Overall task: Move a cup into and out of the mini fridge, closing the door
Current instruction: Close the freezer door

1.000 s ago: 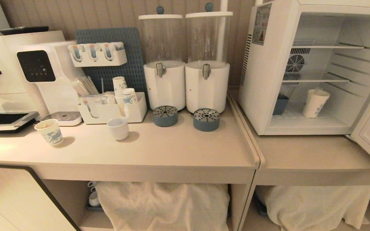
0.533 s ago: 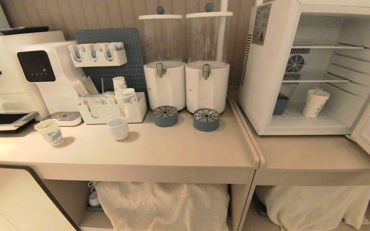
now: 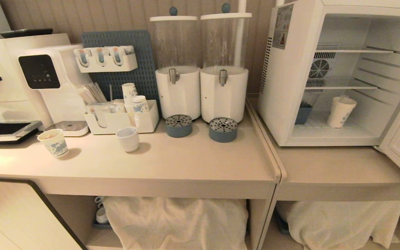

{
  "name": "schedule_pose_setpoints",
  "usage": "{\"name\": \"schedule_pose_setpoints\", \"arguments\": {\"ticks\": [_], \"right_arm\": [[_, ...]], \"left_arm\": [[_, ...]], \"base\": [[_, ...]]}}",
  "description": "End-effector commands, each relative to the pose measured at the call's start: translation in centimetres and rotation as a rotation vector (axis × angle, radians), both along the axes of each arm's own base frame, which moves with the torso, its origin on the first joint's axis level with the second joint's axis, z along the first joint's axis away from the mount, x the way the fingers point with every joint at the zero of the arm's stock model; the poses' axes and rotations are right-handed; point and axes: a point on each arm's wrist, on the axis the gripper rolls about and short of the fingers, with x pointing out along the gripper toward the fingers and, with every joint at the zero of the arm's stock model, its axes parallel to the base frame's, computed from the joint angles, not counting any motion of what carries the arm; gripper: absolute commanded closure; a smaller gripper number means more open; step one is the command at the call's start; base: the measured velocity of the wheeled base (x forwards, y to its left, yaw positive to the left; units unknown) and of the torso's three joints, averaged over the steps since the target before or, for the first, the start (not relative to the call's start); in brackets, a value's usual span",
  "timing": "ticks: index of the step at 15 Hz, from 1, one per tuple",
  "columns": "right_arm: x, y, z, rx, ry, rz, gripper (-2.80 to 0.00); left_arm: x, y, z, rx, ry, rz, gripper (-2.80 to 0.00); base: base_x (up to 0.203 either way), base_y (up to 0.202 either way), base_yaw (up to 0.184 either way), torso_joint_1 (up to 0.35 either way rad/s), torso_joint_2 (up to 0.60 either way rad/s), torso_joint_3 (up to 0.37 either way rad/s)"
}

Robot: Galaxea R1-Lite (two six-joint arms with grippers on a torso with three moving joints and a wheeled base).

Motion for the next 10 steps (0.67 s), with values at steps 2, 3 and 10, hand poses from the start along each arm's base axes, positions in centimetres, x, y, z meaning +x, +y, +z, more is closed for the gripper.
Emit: {"name": "schedule_pose_setpoints", "arguments": {"ticks": [2, 3, 10], "right_arm": [[-4.5, -2.3, -2.4, -0.004, -0.185, -0.367, -2.8], [-4.3, -2.7, -2.6, 0.007, -0.221, -0.551, -2.8], [-3.0, -3.4, -3.8, 0.022, -0.297, -1.178, -2.8]], "left_arm": [[0.1, 0.0, -0.5, 0.0, 0.018, 0.001, 0.0], [0.1, 0.0, -0.5, 0.0, 0.019, 0.001, 0.0], [0.1, 0.0, -0.5, 0.0, 0.018, 0.0, 0.0]], "base": [[0.0, 0.0, 0.0, 0.0, 0.0, 0.0], [0.0, 0.0, 0.0, 0.0, 0.0, 0.0], [0.0, 0.0, 0.0, 0.0, 0.0, 0.0]]}}
